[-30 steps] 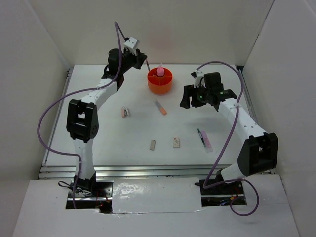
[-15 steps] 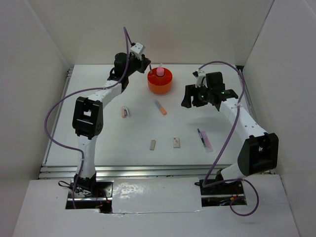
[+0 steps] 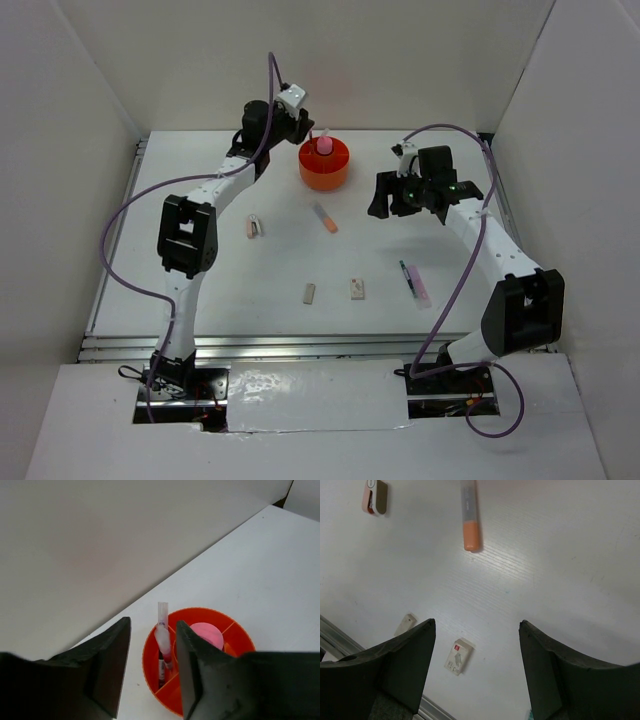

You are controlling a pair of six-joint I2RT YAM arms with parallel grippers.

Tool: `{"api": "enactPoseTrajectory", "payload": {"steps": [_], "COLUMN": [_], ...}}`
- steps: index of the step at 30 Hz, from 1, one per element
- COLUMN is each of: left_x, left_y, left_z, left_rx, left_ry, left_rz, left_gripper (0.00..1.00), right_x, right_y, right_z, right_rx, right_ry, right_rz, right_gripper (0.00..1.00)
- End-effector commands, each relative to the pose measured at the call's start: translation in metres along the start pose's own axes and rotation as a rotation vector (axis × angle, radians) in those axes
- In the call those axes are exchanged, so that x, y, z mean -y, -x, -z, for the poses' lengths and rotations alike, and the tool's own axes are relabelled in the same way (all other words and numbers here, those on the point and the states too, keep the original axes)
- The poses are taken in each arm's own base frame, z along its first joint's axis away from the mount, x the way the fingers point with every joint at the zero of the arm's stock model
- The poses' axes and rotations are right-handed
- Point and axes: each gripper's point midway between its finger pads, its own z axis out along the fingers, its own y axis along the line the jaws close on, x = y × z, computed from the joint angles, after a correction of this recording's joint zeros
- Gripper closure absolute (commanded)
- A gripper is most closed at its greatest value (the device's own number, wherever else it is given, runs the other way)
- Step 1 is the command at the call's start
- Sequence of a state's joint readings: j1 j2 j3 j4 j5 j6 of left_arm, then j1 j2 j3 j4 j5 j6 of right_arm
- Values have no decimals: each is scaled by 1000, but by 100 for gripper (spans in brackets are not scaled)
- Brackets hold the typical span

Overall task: Sort the stationery into containers
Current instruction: Place the stationery into the container, then grab a piece of stationery with the right arm

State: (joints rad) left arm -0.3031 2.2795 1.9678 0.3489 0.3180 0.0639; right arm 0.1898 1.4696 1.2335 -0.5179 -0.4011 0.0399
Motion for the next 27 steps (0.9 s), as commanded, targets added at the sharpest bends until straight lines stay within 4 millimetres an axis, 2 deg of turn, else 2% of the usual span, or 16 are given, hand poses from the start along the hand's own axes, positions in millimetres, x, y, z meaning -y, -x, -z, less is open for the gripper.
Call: {"api": "enactPoseTrajectory", "payload": {"steps": [1,2,4,9,11,14,16,17,18,19,20,21,22,23,25,27], "left_x": [1,3,10,11,9,8,9,10,11,12,17,21,24,26,30,30], "left_y": [32,36,47,81,117,127,149,133,153,153,125,141,118,129,105,100], "left_z": [-3,-3,-3,7,24,39,59,66,84,94,102,122,131,149,167,193], "left_rx": [63,72,78,123,169,124,110,36,44,25,-60,-44,-101,-100,-162,-191], "left_ry": [-4,-7,-18,5,30,51,60,59,76,74,60,56,57,72,95,144], "left_rz": [-35,-38,-54,-25,-15,5,-12,-30,-44,-50,-36,-38,-12,19,67,101], "left_gripper": [45,35,28,23,23,23,22,22,22,22,21,17,15,14,8,1], "right_x": [2,2,3,2,7,20,30,35,38,45,50,53,59,64,70,78], "right_y": [3,3,2,3,-2,-17,-35,-42,-59,-67,-81,-91,-99,-115,-129,-147], "right_z": [5,6,8,18,25,34,41,44,47,50,51,54,55,57,58,60], "right_rx": [24,26,27,33,15,-49,-125,-156,-222,-252,-296,-325,-348,-395,-440,-487], "right_ry": [-1,-2,-4,-17,-40,-90,-143,-161,-175,-203,-212,-223,-242,-257,-275,-294], "right_rz": [2,0,-6,6,10,56,65,91,86,89,97,93,82,80,74,62], "right_gripper": [26,26,26,26,27,29,31,32,32,32,32,32,32,31,30,30]}}
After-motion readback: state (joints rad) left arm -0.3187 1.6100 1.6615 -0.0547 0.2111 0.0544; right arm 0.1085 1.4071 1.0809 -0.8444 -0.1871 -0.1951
